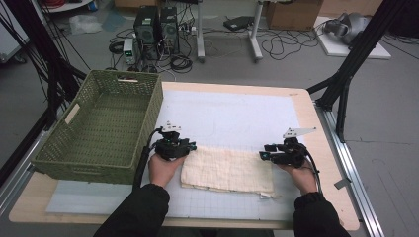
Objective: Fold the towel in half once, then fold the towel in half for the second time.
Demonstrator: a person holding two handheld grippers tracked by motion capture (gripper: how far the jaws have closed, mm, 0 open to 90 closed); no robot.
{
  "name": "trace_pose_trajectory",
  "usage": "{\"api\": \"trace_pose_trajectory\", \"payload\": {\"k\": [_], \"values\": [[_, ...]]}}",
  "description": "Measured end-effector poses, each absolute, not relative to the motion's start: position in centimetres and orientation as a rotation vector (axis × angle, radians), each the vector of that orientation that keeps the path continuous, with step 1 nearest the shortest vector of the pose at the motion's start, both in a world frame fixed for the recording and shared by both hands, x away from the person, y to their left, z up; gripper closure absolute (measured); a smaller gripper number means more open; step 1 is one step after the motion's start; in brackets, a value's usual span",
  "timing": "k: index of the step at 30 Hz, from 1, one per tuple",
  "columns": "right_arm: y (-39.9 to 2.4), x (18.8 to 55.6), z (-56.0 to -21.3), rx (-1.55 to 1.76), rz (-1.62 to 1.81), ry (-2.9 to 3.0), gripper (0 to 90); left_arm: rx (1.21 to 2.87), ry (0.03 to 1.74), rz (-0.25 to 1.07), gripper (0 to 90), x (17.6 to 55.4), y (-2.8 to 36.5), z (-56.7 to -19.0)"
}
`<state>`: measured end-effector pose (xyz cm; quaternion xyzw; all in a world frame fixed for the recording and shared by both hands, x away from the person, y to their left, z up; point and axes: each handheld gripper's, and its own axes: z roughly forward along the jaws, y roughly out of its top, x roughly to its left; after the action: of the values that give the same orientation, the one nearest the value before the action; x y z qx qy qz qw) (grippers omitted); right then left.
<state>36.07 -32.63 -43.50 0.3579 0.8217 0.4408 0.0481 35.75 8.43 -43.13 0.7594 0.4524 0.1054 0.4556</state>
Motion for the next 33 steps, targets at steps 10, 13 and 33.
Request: {"api": "trace_pose_trajectory", "payload": {"k": [10,13,33], "values": [[-32.6,36.1,-43.8,1.102,1.286,2.515,56.9,1.920,1.187,0.256,65.1,36.4,8.4,-44.1],[-32.4,36.1,-44.1,1.083,1.246,2.535,61.3,1.947,1.194,0.241,71.0,36.5,8.2,-44.4],[-33.4,36.3,-43.1,1.076,1.312,2.512,85.5,1.784,1.149,0.300,85.2,35.9,9.0,-42.6]]}}
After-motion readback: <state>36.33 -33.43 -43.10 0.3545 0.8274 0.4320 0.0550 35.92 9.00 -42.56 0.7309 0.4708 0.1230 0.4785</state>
